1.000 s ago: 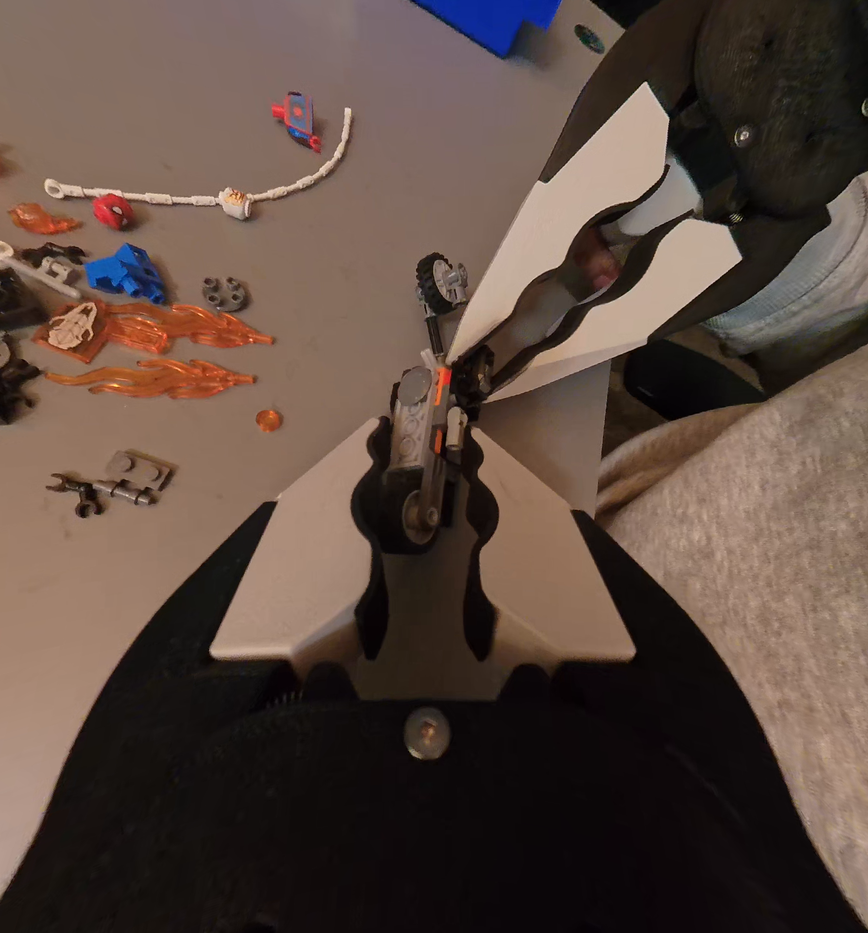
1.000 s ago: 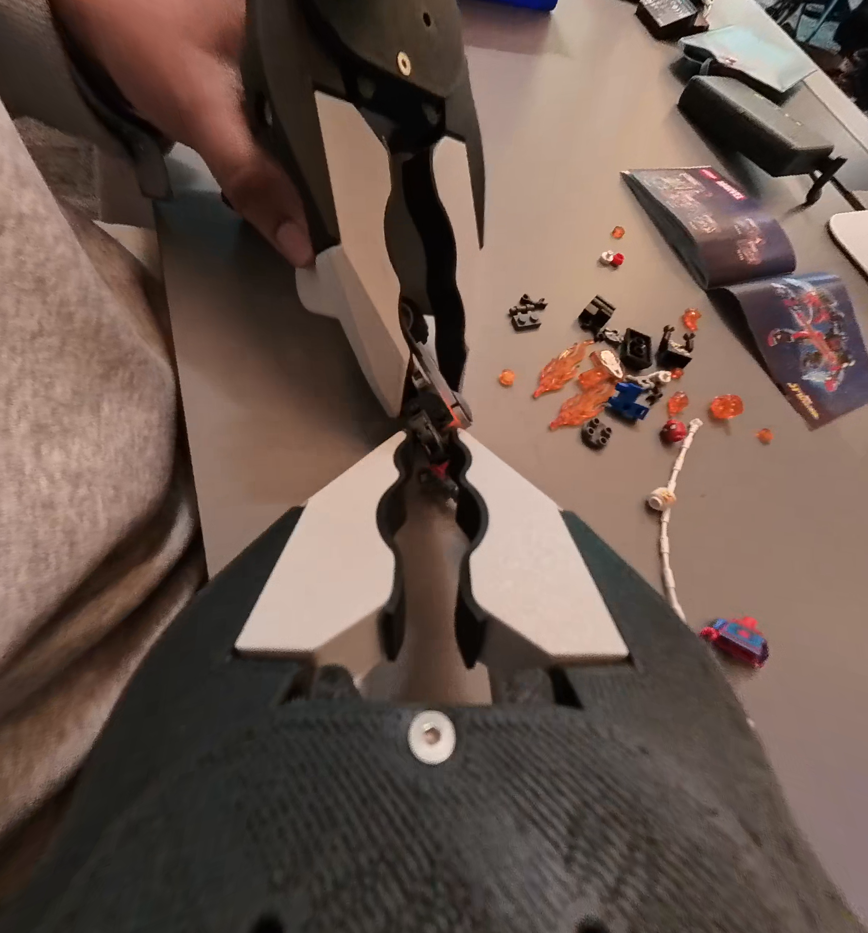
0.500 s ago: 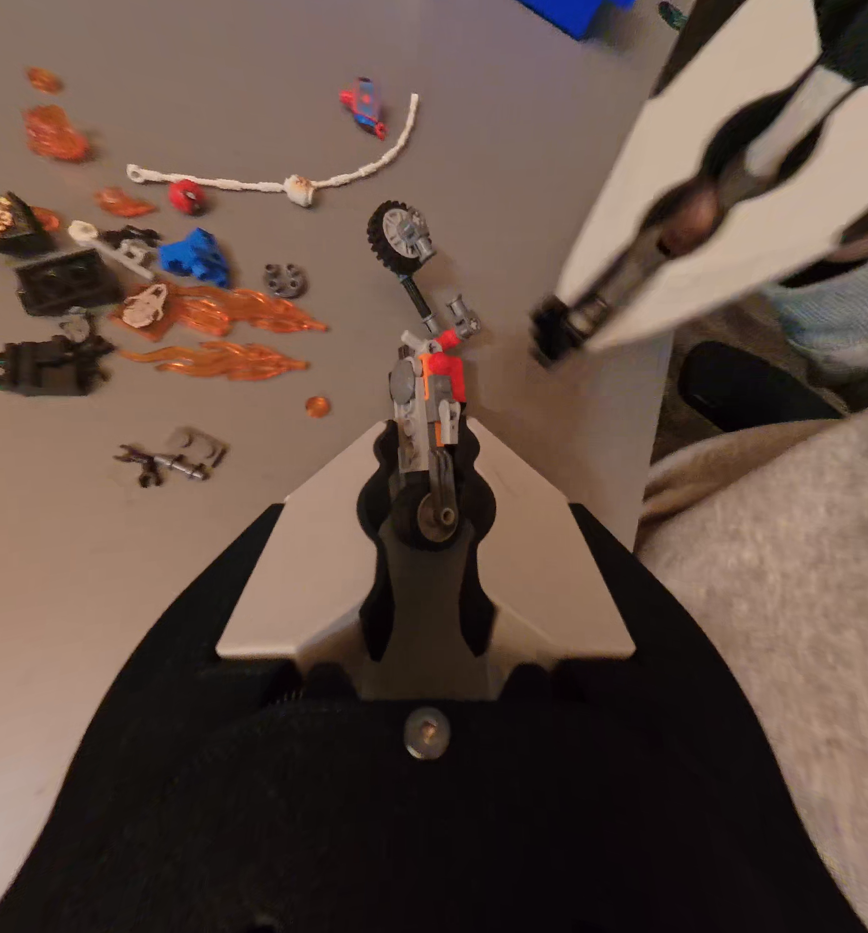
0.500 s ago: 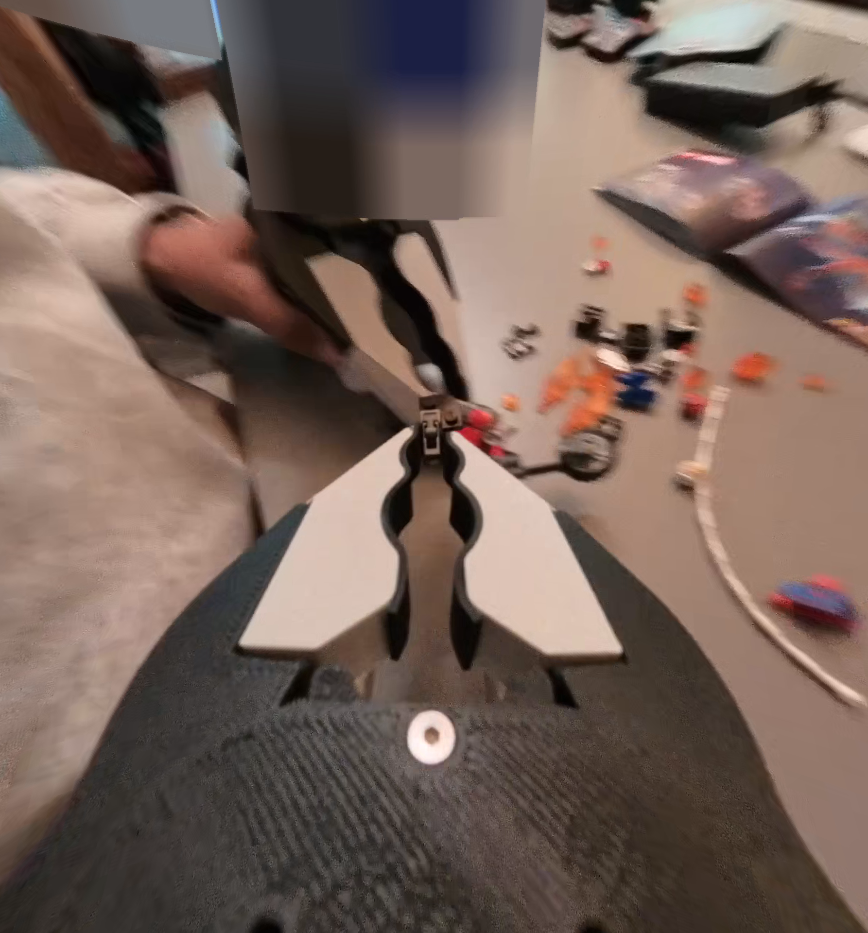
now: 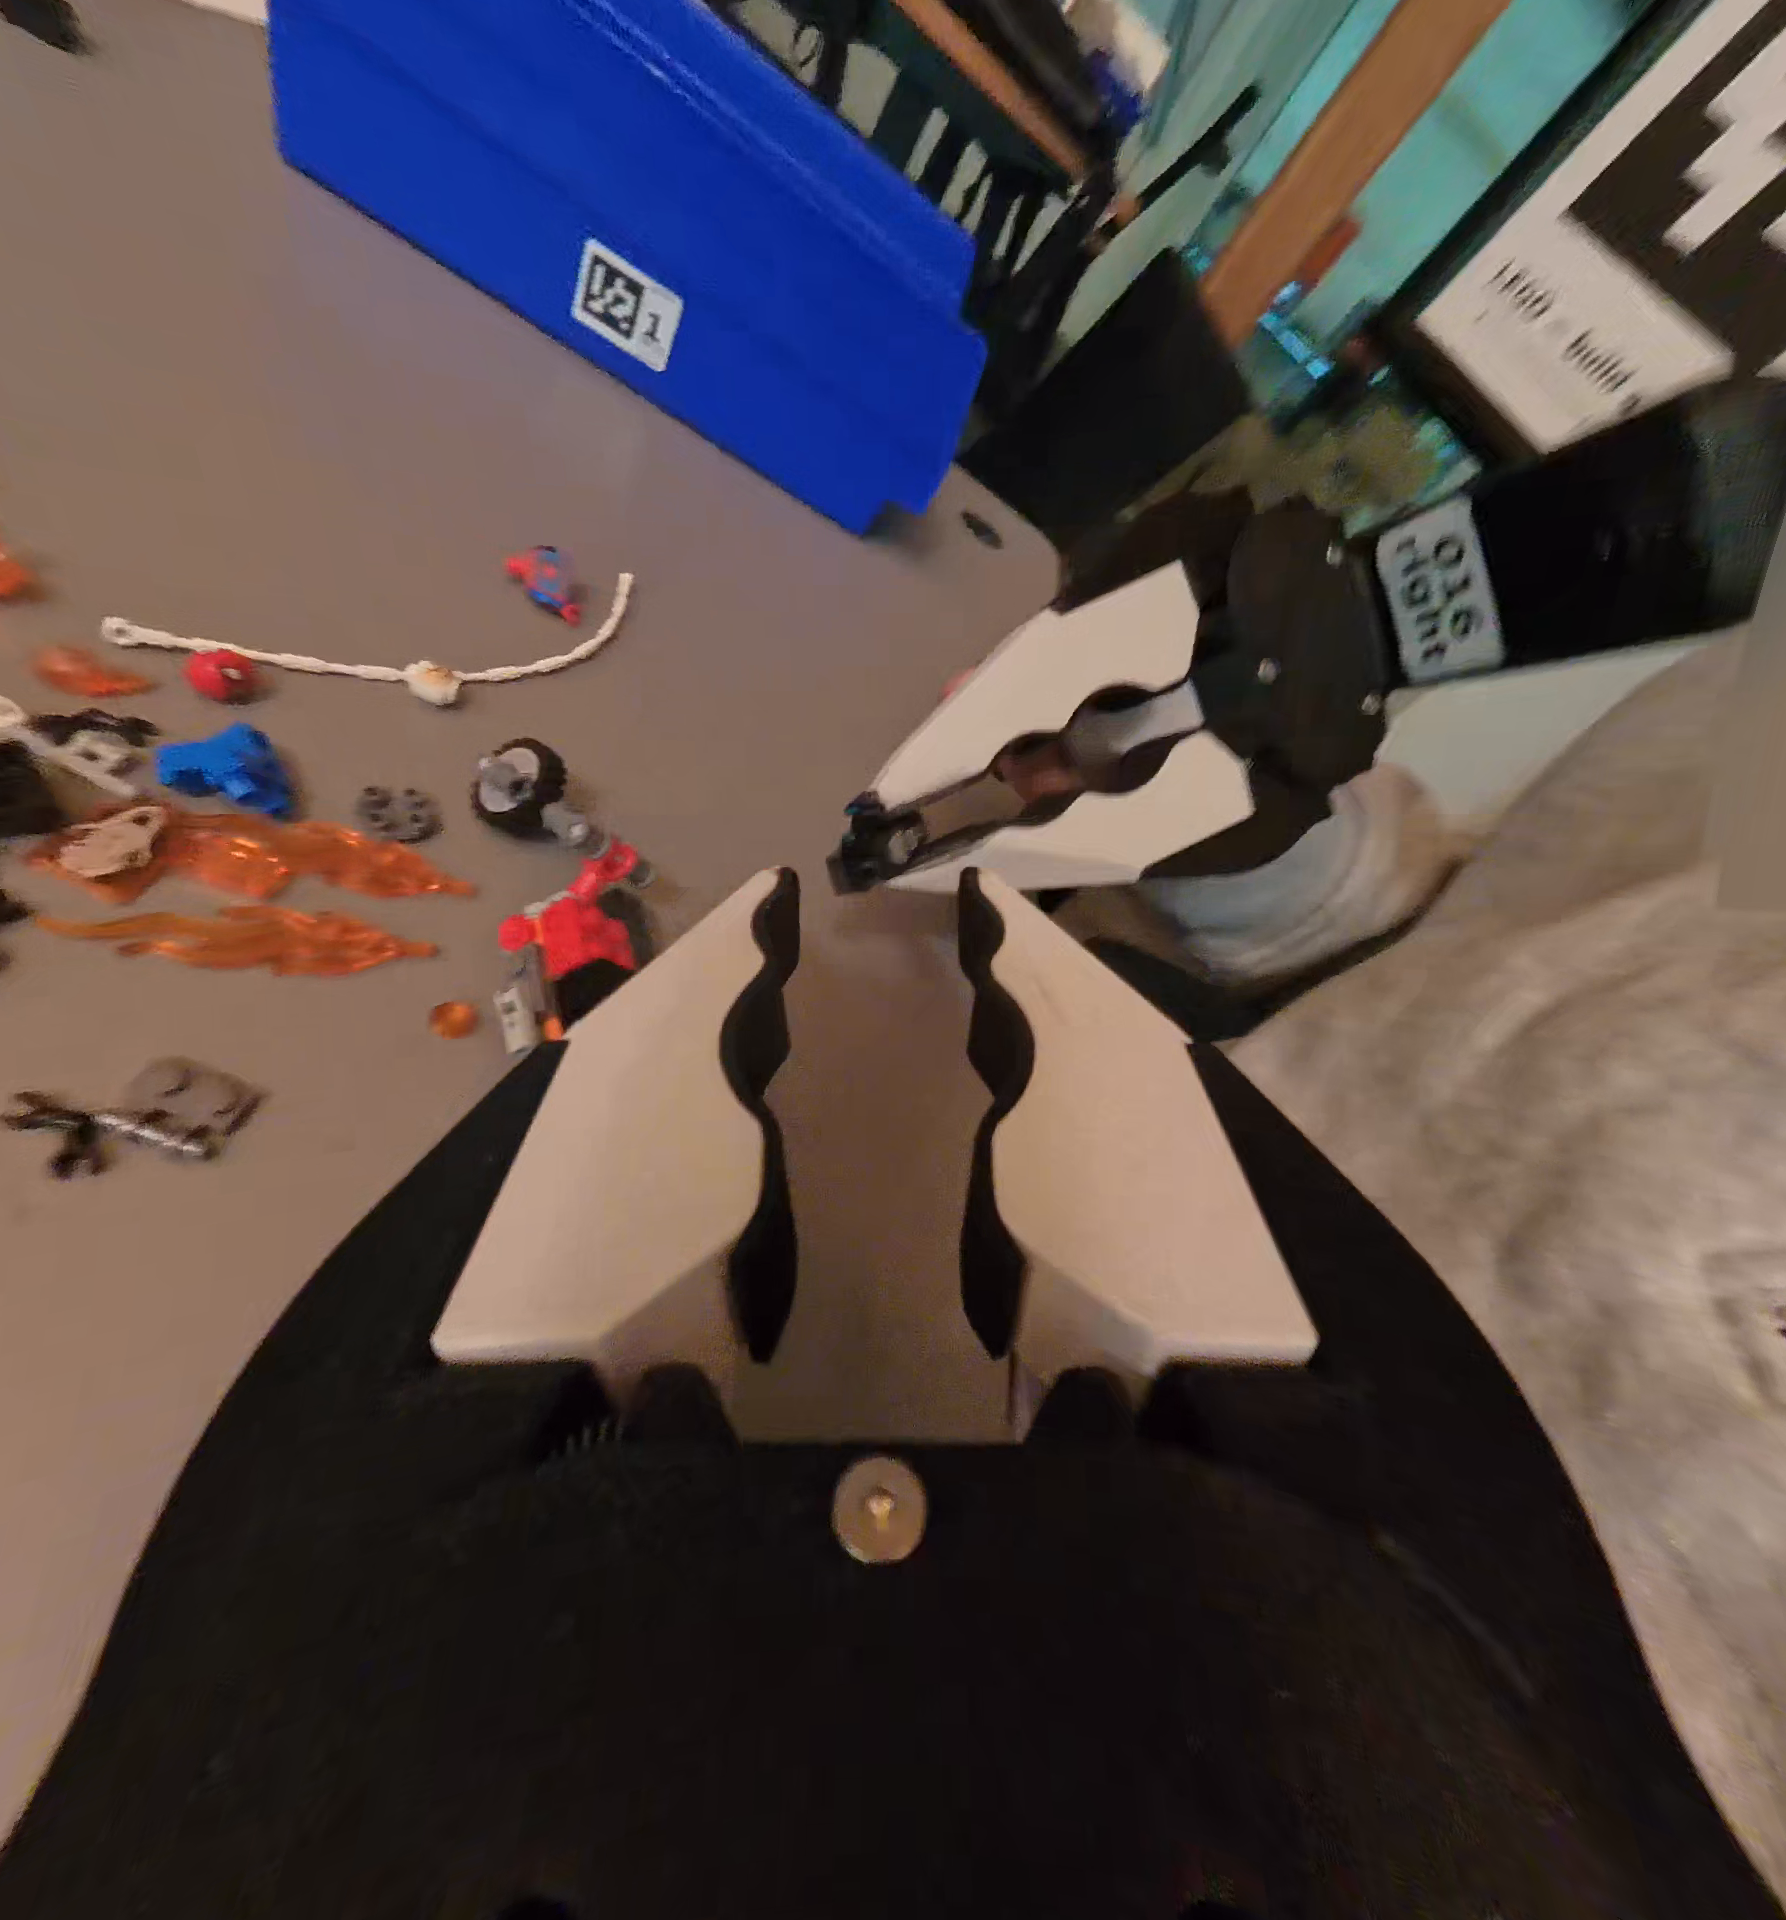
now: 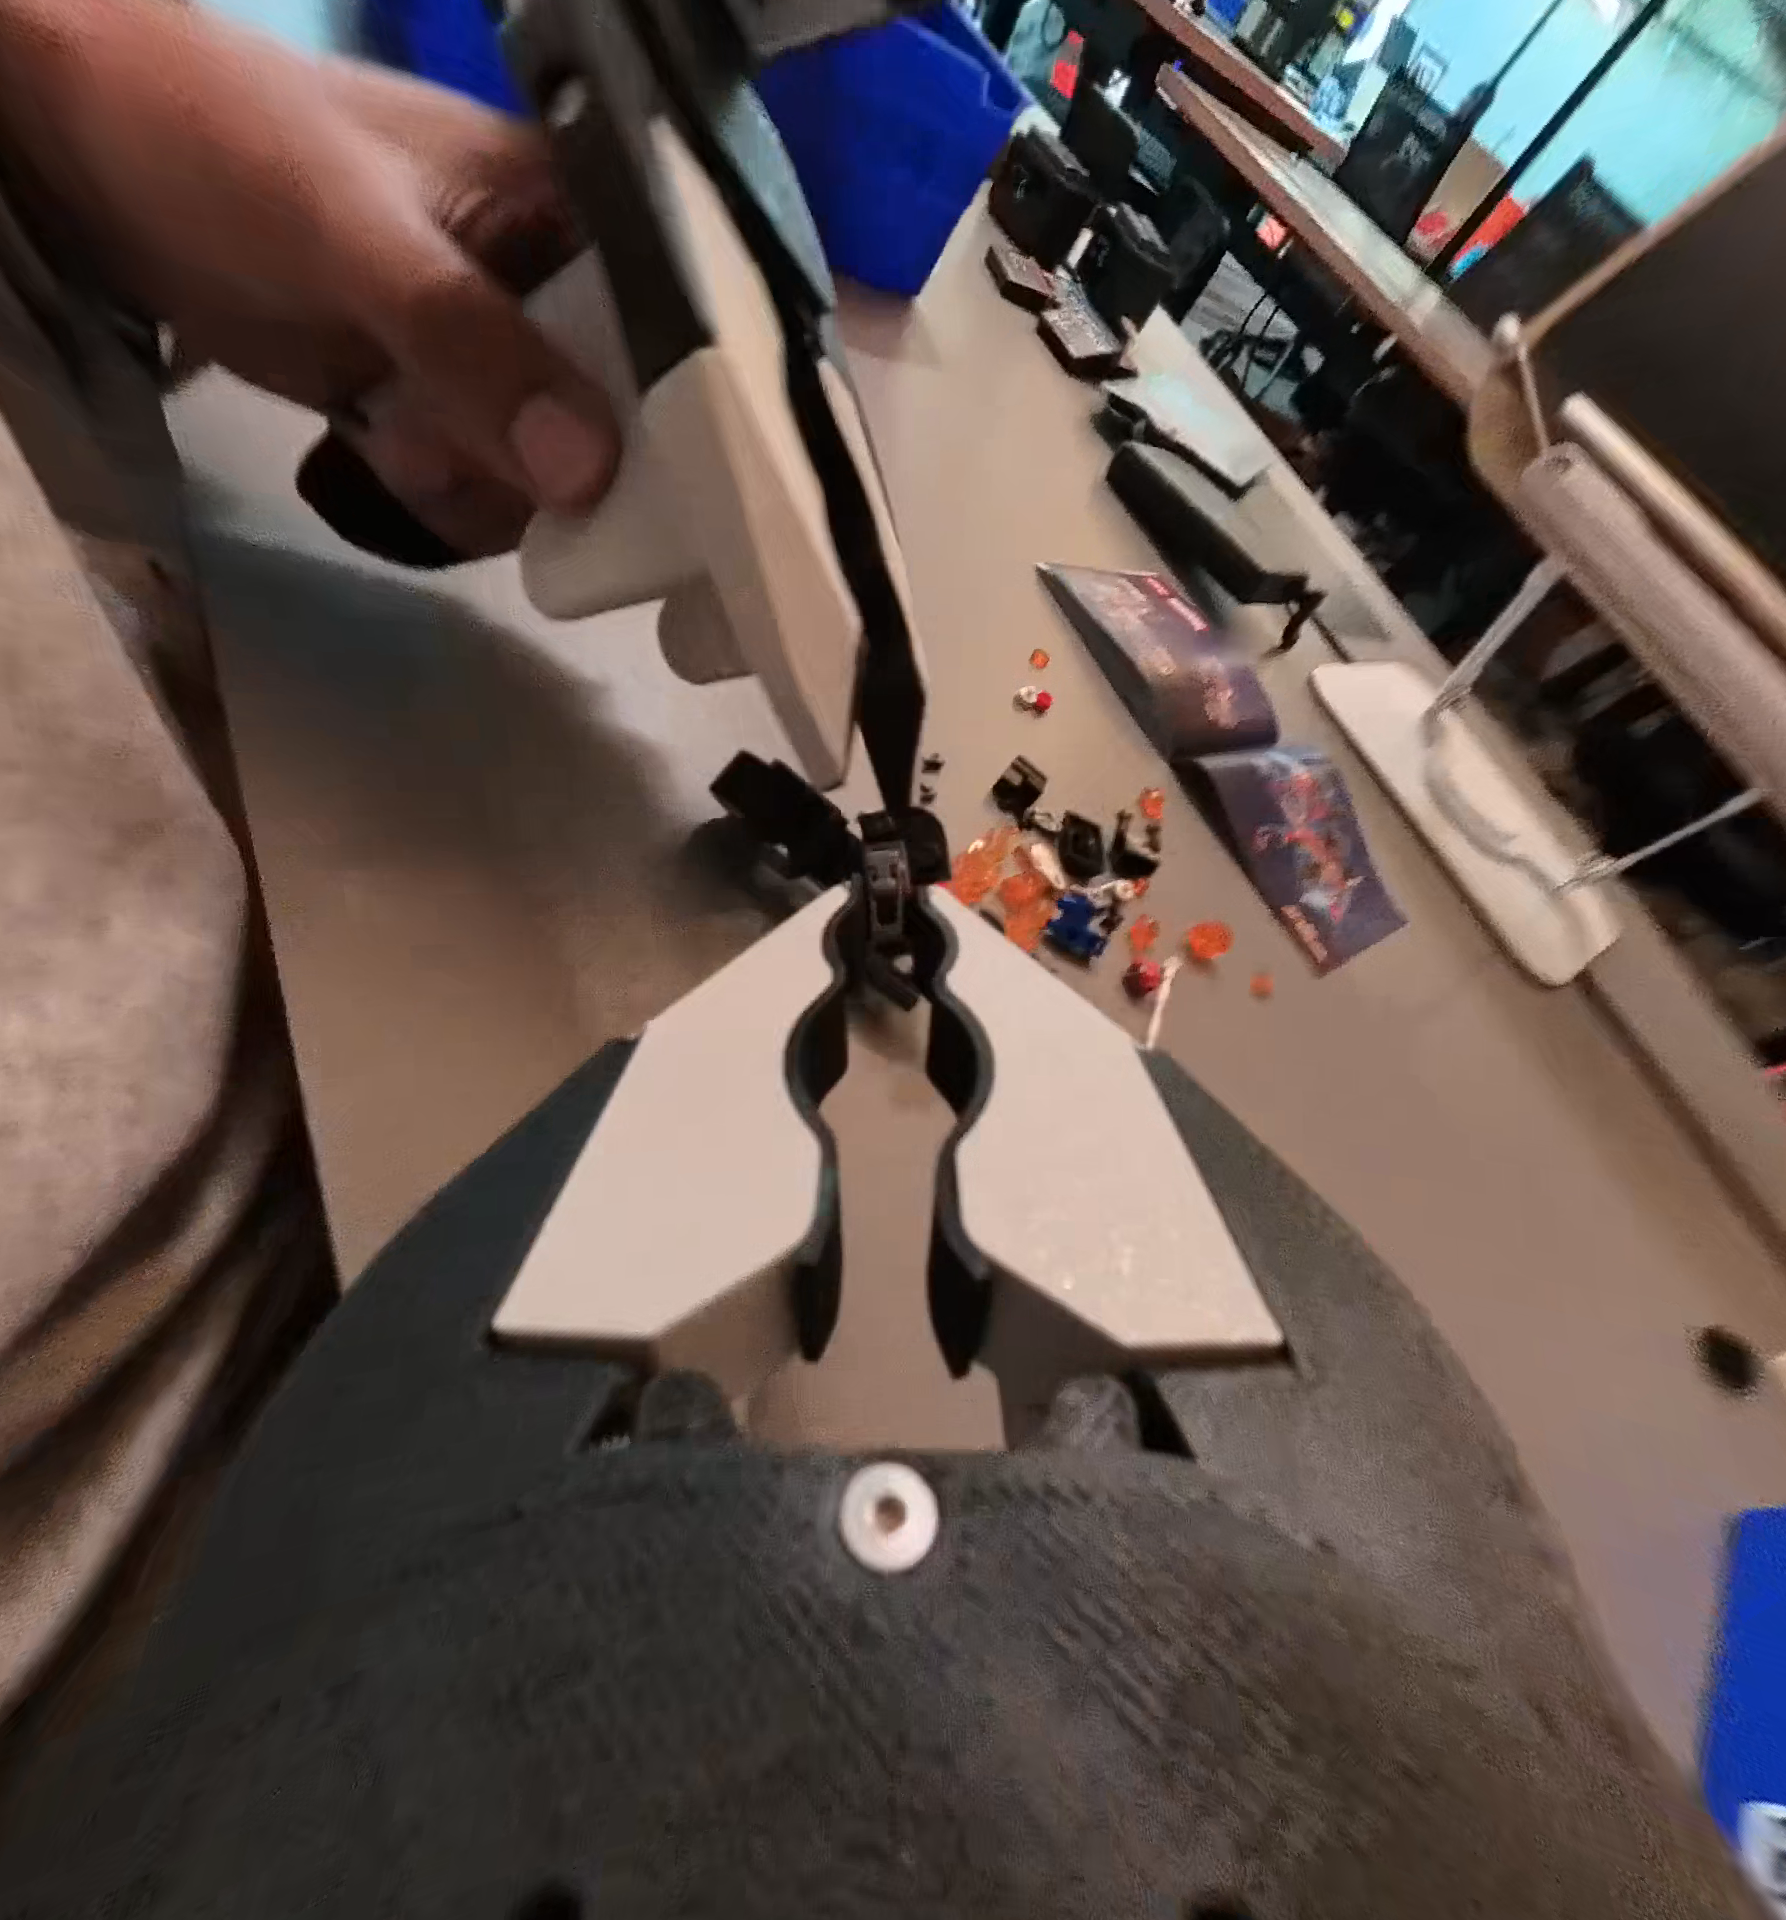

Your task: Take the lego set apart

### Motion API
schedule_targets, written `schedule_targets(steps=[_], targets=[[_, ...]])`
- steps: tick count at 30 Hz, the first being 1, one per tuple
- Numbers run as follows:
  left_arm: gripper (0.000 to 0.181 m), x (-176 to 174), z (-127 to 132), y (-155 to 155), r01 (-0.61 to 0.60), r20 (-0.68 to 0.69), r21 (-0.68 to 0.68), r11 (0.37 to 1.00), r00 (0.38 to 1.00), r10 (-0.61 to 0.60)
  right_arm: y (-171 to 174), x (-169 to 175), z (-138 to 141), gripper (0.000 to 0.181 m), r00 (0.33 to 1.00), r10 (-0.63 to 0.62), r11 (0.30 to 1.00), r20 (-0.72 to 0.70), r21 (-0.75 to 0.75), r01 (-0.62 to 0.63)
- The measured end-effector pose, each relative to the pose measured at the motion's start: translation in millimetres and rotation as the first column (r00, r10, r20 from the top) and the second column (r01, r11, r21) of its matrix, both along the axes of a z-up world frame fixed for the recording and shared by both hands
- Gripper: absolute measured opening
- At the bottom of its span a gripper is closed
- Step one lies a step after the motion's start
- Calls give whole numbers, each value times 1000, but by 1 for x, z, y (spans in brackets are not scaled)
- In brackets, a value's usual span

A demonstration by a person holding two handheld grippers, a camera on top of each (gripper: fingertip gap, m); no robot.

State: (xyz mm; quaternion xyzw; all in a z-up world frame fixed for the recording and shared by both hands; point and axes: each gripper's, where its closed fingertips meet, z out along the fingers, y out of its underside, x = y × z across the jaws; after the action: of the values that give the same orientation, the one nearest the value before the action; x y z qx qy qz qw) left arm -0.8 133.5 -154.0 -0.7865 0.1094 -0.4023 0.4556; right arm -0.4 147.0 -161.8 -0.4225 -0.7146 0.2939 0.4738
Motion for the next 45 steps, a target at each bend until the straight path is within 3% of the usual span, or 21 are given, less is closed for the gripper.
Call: schedule_targets(steps=[1, 6, 13, 17, 20, 22, 26, 28, 31, 34, 40, 42, 45], targets=[[24, 1, 2, -1, 10, 32, -3, 1000, 999, -10, -2, -1, 0, 6, 1000, 10, 998, 5, 63, -11], [8, -4, 0, -1, -21, 19, 23, 1000, 1000, 21, -8, -4, 3, 6, 999, 36, 965, 11, 260, -38], [18, -3, 3, -3, -9, 14, 63, 998, 1000, 9, -17, -3, 5, 6, 996, 93, 929, 13, 359, -91], [6, 4, -2, -8, 43, -8, 61, 997, 999, -42, -21, -3, -2, 6, 989, 128, 929, 73, 341, -146], [4, 6, -6, -9, 56, -32, 65, 996, 998, -54, -23, -3, -8, 6, 983, 147, 960, 113, 225, -169], [4, 7, -5, -11, 67, -24, 75, 995, 998, -66, -25, -2, -9, 6, 978, 158, 986, 135, 38, -164], [4, 8, 4, -15, 95, 52, 100, 990, 994, -100, -29, -1, -4, 6, 974, 189, 915, 122, -383, -130], [2, 25, 26, -34, 228, 181, 165, 960, 950, -256, -6, 0, -26, 6, 969, 91, 913, 230, -409, 11], [2, 14, -5, -21, 154, -8, 84, 984, 988, -154, -12, 2, -24, 6, 970, 151, 871, 191, -490, -39], [2, -3, 12, -18, 105, 122, 106, 989, 986, -117, -6, 1, -23, 6, 976, 127, 892, 179, -451, -33], [2, -57, 6, 6, -139, 89, 56, 989, 987, 134, 9, -5, 2, 5, 997, 73, 868, -7, -492, -67], [1, -73, -4, 17, -202, 38, 12, 979, 979, 202, 20, -8, 3, 6, 1000, 23, 863, -18, -505, -29], [2, -87, -21, 35, -246, -77, -37, 969, 967, 243, 55, -15, -7, 5, 990, -132, 868, 55, -475, 142]])
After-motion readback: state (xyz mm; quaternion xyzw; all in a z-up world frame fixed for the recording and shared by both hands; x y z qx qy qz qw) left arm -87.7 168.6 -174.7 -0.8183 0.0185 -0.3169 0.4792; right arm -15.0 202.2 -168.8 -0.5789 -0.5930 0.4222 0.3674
